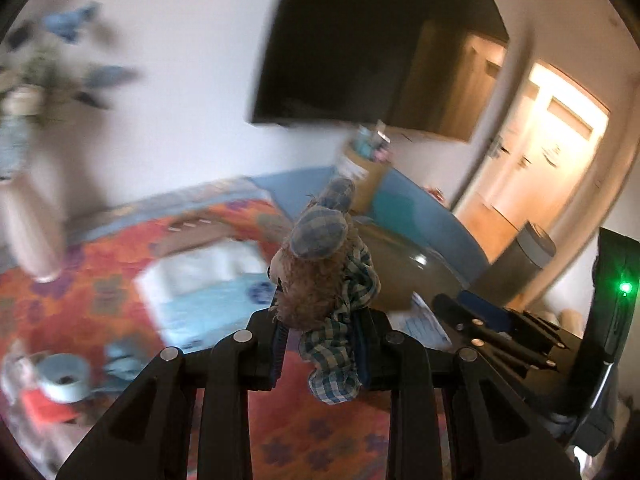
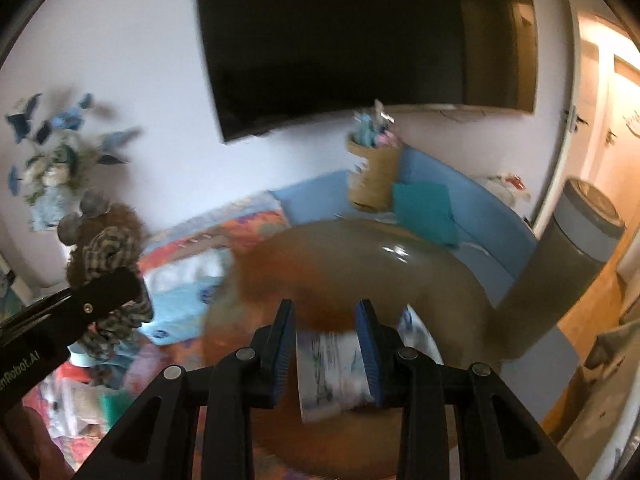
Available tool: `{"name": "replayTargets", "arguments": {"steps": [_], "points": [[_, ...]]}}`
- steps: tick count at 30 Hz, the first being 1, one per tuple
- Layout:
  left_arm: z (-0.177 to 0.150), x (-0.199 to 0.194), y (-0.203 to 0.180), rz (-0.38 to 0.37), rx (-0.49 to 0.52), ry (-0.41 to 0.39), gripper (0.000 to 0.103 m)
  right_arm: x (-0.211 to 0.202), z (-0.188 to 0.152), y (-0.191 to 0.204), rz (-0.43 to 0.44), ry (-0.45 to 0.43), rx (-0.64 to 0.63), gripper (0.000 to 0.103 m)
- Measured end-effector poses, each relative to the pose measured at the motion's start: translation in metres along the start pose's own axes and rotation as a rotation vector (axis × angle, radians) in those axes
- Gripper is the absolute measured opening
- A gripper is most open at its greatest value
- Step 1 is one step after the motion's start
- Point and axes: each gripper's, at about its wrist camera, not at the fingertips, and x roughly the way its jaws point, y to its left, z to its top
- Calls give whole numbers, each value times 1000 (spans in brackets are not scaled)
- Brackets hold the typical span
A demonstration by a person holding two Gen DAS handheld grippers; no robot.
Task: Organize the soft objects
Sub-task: 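Carry both held items to the wicker basket and open both tools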
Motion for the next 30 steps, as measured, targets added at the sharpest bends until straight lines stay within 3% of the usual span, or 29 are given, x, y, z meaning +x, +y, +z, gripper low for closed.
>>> {"name": "replayTargets", "arguments": {"steps": [5,6,7,10,15,20,23,25,27,30], "points": [[-3,34,-22,-57,39,59,29,-1,-4,-26,14,18,50,32],[-5,36,-24,-53,45,62,41,-3,-5,-27,-1,17,45,36],[-6,40,-27,-46,56,71,50,-3,-5,-29,-18,16,41,52],[-10,43,-23,-50,40,79,73,-9,-6,-36,-49,2,44,55],[-13,5,10,-88,-30,48,74,-20,-7,-33,3,-6,53,55],[-21,-74,48,35,-80,-52,74,-39,-13,4,82,-29,-21,55],[-34,-139,81,163,-120,-119,75,-49,-22,36,148,-31,-85,55],[-47,-186,107,271,-152,-166,87,-52,-29,59,198,-26,-127,55],[-62,-216,123,339,-169,-189,92,-54,-37,82,252,-11,-165,55],[-99,-254,150,477,-227,-199,92,-52,-50,119,317,20,-220,55]]}}
